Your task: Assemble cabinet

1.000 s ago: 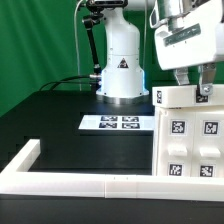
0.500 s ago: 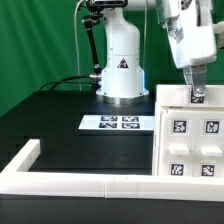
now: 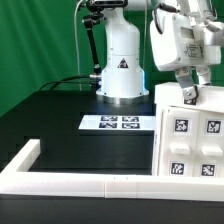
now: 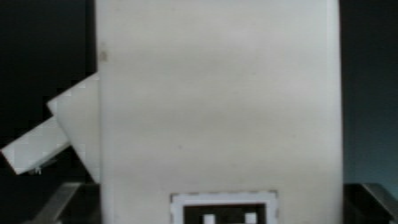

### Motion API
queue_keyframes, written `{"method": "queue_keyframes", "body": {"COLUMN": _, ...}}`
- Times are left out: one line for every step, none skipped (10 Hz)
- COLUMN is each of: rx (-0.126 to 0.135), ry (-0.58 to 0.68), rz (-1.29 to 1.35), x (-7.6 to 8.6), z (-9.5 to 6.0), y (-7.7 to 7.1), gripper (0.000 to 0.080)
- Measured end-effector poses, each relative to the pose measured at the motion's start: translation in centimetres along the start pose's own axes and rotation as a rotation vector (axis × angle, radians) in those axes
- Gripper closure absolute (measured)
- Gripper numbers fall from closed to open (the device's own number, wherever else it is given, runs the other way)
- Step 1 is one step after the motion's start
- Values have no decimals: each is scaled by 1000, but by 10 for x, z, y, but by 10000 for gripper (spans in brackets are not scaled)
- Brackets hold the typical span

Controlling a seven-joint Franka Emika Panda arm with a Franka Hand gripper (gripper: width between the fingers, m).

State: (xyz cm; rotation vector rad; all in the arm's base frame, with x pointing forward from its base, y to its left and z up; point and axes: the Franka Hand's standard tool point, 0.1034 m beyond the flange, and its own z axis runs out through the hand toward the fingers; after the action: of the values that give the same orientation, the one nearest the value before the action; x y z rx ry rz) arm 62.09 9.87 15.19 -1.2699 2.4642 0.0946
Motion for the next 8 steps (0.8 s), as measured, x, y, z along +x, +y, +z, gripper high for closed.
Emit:
{"method": "queue_keyframes", "body": {"rx": -1, "ry": -2, "rz": -2, "x": 0, "z": 0, "y": 1, "gripper": 226}}
{"method": "queue_keyframes", "body": {"rx": -4, "ry": -3, "rz": -28, "x": -1, "z": 0, "y": 1, "gripper": 94}}
{"method": "queue_keyframes", "body": {"rx": -4, "ry": -9, "rz": -40, "x": -1, "z": -3, "y": 1, "gripper": 94}}
{"method": "queue_keyframes", "body": {"rx": -3, "ry": -17, "rz": -34, "x": -1, "z": -5, "y": 2, "gripper": 29}}
{"method": "queue_keyframes", "body": {"rx": -4, "ry": -28, "rz": -25, "x": -3, "z": -11, "y": 6, "gripper": 6}}
{"method": "queue_keyframes", "body": {"rx": -2, "ry": -35, "rz": -31, "x": -4, "z": -15, "y": 7, "gripper": 6}}
{"method": "queue_keyframes", "body": {"rx": 2, "ry": -46, "rz": -28, "x": -7, "z": -21, "y": 7, "gripper": 1}}
{"method": "queue_keyframes", "body": {"rx": 7, "ry": -53, "rz": -30, "x": -8, "z": -25, "y": 6, "gripper": 2}}
